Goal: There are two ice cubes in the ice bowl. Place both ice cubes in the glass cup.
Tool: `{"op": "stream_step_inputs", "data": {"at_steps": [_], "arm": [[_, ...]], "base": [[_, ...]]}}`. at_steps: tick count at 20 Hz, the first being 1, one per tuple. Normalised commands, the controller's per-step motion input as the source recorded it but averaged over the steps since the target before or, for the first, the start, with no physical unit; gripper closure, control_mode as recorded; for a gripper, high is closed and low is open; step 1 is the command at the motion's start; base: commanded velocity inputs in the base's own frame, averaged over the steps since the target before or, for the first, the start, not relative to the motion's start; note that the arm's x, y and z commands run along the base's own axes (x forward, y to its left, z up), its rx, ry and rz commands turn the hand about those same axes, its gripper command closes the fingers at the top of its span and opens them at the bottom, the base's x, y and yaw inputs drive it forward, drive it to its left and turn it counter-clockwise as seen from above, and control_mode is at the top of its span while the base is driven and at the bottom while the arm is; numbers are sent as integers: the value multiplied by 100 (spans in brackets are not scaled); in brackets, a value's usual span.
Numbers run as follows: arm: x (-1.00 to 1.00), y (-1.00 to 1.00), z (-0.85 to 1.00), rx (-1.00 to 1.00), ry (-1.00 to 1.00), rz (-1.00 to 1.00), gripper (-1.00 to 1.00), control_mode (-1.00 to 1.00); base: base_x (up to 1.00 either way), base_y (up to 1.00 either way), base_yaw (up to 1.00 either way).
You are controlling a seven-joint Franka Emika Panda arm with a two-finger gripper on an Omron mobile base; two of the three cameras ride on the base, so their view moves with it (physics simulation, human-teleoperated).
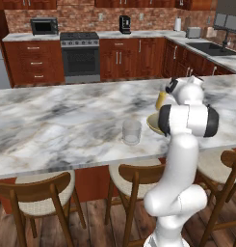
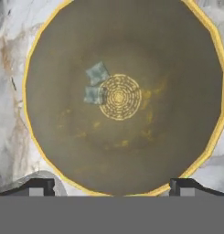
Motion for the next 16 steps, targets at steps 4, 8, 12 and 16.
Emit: {"op": "stream_step_inputs", "data": {"at_steps": [4, 8, 12, 16], "arm": [[49, 0, -47, -1, 4, 0, -100, -100], [30, 0, -46, 0, 4, 0, -100, -100], [20, 0, -51, -1, 3, 0, -100, -100], [29, 0, -38, 0, 0, 0, -100, -100]], "base": [[0, 0, 0], [0, 0, 0], [0, 0, 0], [0, 0, 0]]}}
